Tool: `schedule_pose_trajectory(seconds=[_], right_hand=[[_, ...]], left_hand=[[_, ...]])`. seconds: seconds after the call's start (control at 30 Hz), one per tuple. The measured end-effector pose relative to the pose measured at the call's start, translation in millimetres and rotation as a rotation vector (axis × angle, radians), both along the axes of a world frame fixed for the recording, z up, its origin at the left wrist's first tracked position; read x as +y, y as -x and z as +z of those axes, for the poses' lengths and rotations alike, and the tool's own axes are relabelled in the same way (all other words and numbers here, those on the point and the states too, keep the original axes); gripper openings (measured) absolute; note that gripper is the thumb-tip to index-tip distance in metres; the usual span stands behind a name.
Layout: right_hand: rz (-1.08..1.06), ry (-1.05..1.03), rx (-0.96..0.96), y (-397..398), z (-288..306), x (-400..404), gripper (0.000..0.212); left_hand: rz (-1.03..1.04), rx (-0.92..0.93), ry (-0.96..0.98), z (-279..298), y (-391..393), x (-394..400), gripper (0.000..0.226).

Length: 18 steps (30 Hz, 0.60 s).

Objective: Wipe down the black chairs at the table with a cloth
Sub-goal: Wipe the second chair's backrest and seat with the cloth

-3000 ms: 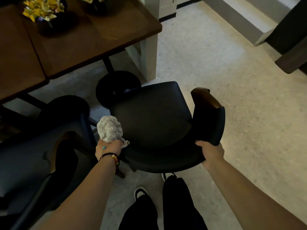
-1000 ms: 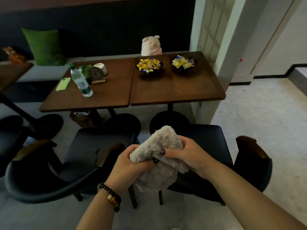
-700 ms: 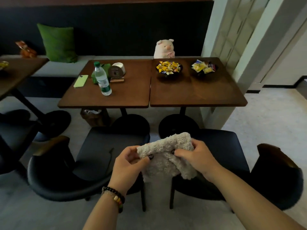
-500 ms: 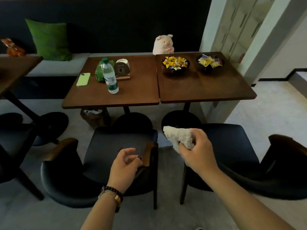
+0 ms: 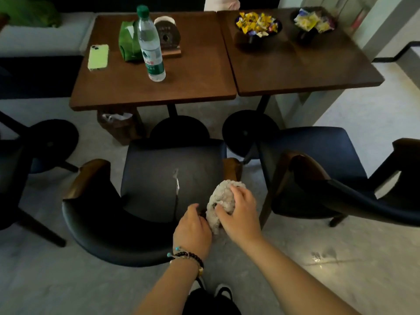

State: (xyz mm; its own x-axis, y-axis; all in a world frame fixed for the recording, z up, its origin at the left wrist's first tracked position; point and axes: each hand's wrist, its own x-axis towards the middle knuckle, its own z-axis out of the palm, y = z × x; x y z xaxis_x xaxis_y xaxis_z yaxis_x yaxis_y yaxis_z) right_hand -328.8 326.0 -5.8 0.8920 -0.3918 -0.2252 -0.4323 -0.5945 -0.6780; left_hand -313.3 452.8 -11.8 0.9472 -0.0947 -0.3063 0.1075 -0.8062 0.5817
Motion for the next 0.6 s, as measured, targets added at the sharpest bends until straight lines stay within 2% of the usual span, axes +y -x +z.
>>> schedule_pose_trajectory(seconds=[0.13, 0.27, 0.4, 0.5, 0.6], right_hand=[[0.108, 0.085, 0.071, -4.0, -17.4, 7.6, 0.064], [0.122, 0.162, -0.004, -13.0, -22.8, 9.4, 0.050], [0.132, 0.068, -0.003, -18.1, -7.7, -9.9, 0.046], [0.064, 0.099, -0.162, -31.0, 16.4, -43.3, 0.047], [0.190, 0.322, -0.338, -47.1, 28.4, -70.2, 0.050]], left_hand=[[-0.218, -0.027, -0.254, -5.1, -9.9, 1.0, 0.019], [-0.162, 0.026, -0.260, -10.9, -18.7, -1.6, 0.022], [-0.157, 0.063, -0.293, -11.3, -21.4, -6.6, 0.030], [-0.145, 0.016, -0.303, -11.7, -19.7, -5.5, 0.032], [-0.131, -0.034, -0.331, -14.2, -19.5, -4.0, 0.032]])
